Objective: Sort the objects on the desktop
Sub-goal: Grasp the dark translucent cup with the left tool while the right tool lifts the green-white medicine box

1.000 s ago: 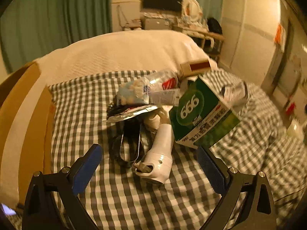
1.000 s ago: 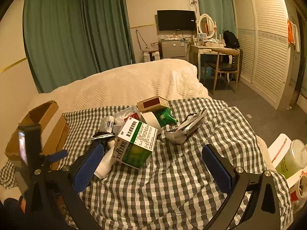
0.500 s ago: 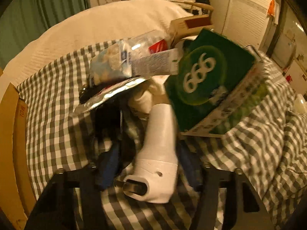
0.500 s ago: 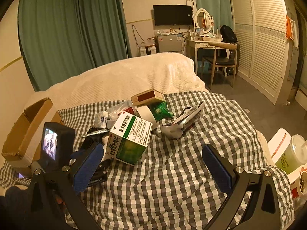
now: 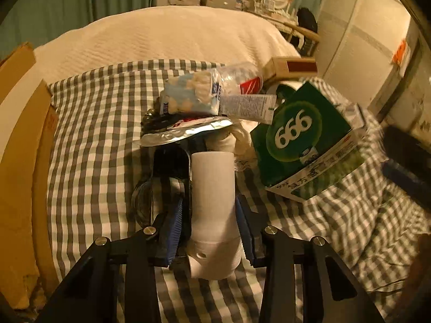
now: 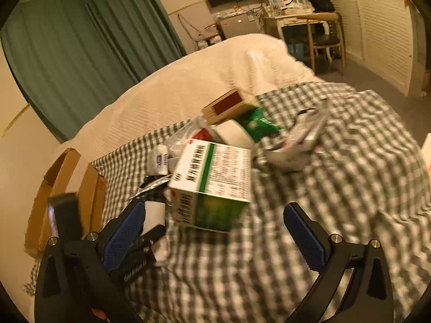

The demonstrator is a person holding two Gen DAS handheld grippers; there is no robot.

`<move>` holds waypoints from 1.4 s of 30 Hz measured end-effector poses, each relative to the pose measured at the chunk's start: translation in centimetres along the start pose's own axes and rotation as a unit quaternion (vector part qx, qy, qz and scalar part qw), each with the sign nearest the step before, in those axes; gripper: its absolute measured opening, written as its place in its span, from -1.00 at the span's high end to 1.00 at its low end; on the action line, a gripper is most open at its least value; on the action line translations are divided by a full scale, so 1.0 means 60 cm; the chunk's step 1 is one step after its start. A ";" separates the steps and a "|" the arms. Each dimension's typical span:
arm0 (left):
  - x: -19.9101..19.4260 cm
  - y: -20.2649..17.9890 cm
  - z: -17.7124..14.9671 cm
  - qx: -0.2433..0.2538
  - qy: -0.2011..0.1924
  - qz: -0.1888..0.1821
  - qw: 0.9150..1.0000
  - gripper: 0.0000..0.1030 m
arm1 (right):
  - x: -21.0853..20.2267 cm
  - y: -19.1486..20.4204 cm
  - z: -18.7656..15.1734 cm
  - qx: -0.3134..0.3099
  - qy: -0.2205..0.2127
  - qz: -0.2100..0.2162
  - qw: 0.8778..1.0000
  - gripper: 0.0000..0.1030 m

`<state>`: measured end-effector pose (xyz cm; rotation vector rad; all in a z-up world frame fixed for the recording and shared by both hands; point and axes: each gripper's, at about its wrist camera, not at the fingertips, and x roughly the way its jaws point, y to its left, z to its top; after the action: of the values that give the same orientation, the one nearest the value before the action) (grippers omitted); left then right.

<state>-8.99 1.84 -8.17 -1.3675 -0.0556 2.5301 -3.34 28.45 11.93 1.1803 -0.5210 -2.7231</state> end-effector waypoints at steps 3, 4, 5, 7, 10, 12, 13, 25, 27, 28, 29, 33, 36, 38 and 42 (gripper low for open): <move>-0.017 0.004 -0.004 -0.015 -0.009 -0.010 1.000 0.26 | 0.033 0.004 0.000 0.012 0.013 -0.002 1.000 -0.99; -0.021 0.008 -0.002 -0.020 -0.013 -0.013 1.000 0.26 | 0.040 0.001 -0.002 0.016 0.016 -0.005 1.000 -0.99; -0.031 -0.002 -0.006 -0.023 -0.016 -0.015 0.999 0.26 | 0.052 -0.004 -0.003 0.024 0.023 -0.006 0.999 -0.99; -0.036 0.001 0.001 -0.031 -0.025 -0.024 0.999 0.26 | 0.068 -0.014 -0.004 0.044 0.036 -0.001 0.998 -0.99; -0.052 0.008 0.003 -0.042 -0.039 -0.041 0.998 0.26 | 0.091 -0.034 -0.005 0.078 0.052 0.024 0.995 -0.99; -0.062 0.013 0.005 -0.049 -0.051 -0.048 0.996 0.26 | 0.095 -0.040 -0.006 0.086 0.052 0.031 0.994 -0.98; -0.065 0.017 0.007 -0.052 -0.056 -0.051 0.996 0.26 | 0.096 -0.044 -0.008 0.089 0.052 0.035 0.994 -0.89; -0.078 0.043 0.005 -0.077 -0.081 -0.088 0.990 0.26 | 0.032 -0.007 -0.011 0.013 0.030 0.013 0.999 -0.49; -0.077 0.038 0.001 -0.074 -0.075 -0.089 0.990 0.26 | 0.011 0.006 -0.010 -0.012 0.018 -0.007 1.000 -0.49; -0.075 0.035 -0.003 -0.072 -0.071 -0.087 0.991 0.26 | -0.003 0.014 -0.010 -0.029 0.010 -0.019 0.999 -0.49; -0.073 0.033 -0.007 -0.072 -0.064 -0.087 0.992 0.26 | -0.010 0.017 -0.011 -0.035 0.007 -0.022 0.999 -0.49; -0.044 0.031 -0.023 -0.078 -0.017 -0.077 0.994 0.20 | -0.027 0.016 -0.013 -0.034 0.008 -0.019 0.999 -0.49; -0.033 0.038 -0.034 -0.086 0.002 -0.055 0.995 -0.20 | -0.028 0.008 -0.017 -0.027 0.013 -0.018 0.999 -0.49; -0.041 0.045 -0.038 -0.095 -0.004 -0.050 0.994 -0.22 | -0.029 0.002 -0.016 -0.018 0.015 -0.010 1.000 -0.49; -0.064 0.069 -0.042 -0.126 -0.020 -0.041 0.991 -0.22 | -0.038 0.000 -0.012 -0.019 0.006 -0.003 1.000 -0.49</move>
<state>-5.75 -3.33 -7.08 -1.3707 -0.4449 2.5480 -1.23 28.83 13.04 1.1914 -0.4620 -2.7163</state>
